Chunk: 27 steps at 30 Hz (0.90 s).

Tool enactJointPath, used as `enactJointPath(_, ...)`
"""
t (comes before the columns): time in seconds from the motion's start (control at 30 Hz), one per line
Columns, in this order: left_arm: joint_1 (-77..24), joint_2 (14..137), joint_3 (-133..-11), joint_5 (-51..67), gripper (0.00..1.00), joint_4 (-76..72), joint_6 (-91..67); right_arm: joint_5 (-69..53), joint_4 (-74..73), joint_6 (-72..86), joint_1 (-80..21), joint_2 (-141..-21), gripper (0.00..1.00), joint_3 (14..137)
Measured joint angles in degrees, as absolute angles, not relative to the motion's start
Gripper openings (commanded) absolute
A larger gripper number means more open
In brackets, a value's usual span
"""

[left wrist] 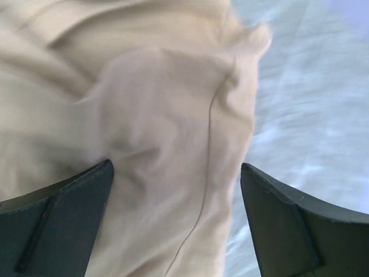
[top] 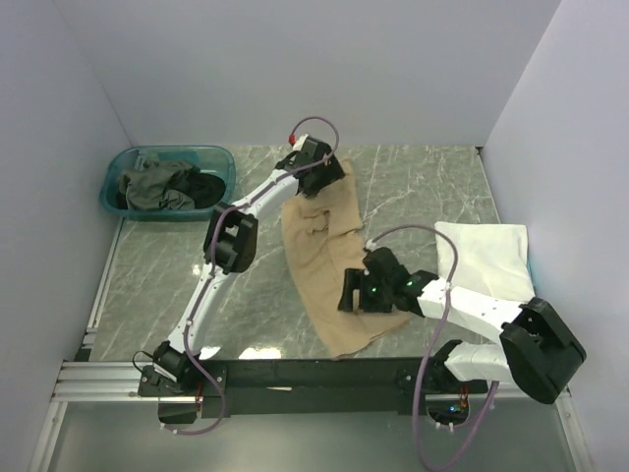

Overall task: Fold and stack the t-shirts
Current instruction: Fold the tshirt

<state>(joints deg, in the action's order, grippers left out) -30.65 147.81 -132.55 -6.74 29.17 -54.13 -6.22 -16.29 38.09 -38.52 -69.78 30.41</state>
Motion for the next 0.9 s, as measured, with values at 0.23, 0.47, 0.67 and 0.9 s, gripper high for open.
enactJointPath(0.23, -28.6, 153.6, -135.6, 3.6, 0.99, 14.3, -58.4, -13.4, -14.6, 43.0, -52.8, -70.8, 0.87, 30.4)
enactJointPath(0.47, -27.7, 155.4, -136.5, 3.8, 0.99, 9.1, -62.2, -13.9, -14.6, 45.5, -55.7, -70.9, 0.88, 30.5)
enactJointPath(0.67, -26.9, 157.8, -136.7, 8.8, 0.99, 2.0, -64.1, -10.2, -17.0, 46.0, -56.5, -70.5, 0.89, 33.5)
enactJointPath(0.9, -26.7, 157.4, -136.9, 12.2, 1.0, 1.5, -61.5, 1.1, -24.9, 46.7, -55.9, -65.3, 0.92, 39.9)
